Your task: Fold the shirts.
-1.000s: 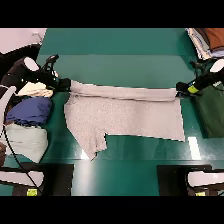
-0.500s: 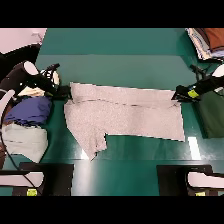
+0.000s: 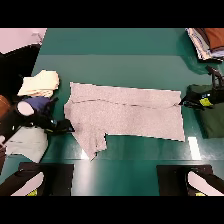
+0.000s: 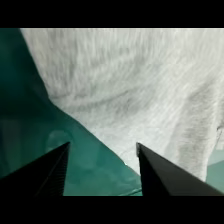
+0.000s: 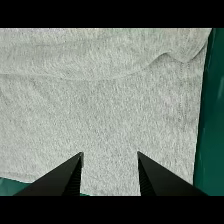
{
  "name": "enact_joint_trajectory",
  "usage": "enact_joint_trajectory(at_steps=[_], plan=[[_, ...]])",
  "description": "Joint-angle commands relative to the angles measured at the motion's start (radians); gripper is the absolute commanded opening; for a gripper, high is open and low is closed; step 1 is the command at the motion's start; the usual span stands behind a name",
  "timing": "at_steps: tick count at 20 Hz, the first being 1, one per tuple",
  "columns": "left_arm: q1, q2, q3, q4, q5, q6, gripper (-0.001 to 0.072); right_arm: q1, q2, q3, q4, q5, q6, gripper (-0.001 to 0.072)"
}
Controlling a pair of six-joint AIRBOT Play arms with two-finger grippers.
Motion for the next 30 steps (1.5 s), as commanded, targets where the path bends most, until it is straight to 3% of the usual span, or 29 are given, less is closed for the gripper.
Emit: enact_joint_trajectory(at_steps=[1,5,6,7,8,14,15,16,17,19,26,30], plan=[[-0.002,0.042,-0.135,-0.145,0.111,0.027,0.0499,-0.002,0.062,-0.012,0.001,-0.004,0.0,0.0397],[-0.002,0.042,-0.15,-0.221,0.175,0.076,0.0497,-0.002,0.109,-0.013,0.001,-0.003,0.0,0.0384],[-0.002,0.042,-0.15,-0.229,0.187,0.076,0.0456,-0.002,0.121,-0.013,0.001,-0.002,0.0,0.0384],[-0.002,0.042,-0.149,-0.243,0.19,0.082,0.0176,-0.005,0.131,-0.013,-0.011,0.004,0.0,0.0384],[-0.002,0.042,-0.149,-0.262,0.192,0.111,0.0027,-0.018,0.138,-0.013,-0.029,0.015,0.0,0.0384],[-0.002,0.08,-0.088,-0.264,0.163,0.132,0.0022,-0.29,0.142,-0.203,-0.038,0.163,-0.019,0.0405],[-0.002,0.096,-0.08,-0.264,0.158,0.132,0.0021,-0.34,0.141,-0.273,-0.037,0.156,-0.019,0.0538],[-0.002,0.108,-0.074,-0.264,0.149,0.133,0.0022,-0.39,0.14,-0.348,-0.034,0.135,-0.018,0.0582],[-0.002,0.116,-0.07,-0.261,0.14,0.133,0.0022,-0.427,0.141,-0.412,-0.025,0.103,-0.019,0.0572],[-0.002,0.118,-0.07,-0.26,0.14,0.133,0.0022,-0.471,0.141,-0.521,0.011,0.053,-0.045,0.0438],[-0.002,0.118,-0.07,-0.26,0.144,0.133,0.0022,-0.389,0.138,-0.608,0.106,-0.115,-0.063,0.0425],[-0.002,0.119,-0.055,-0.196,0.111,0.128,0.0021,-0.303,0.11,-0.607,0.104,-0.142,-0.063,0.0084]])
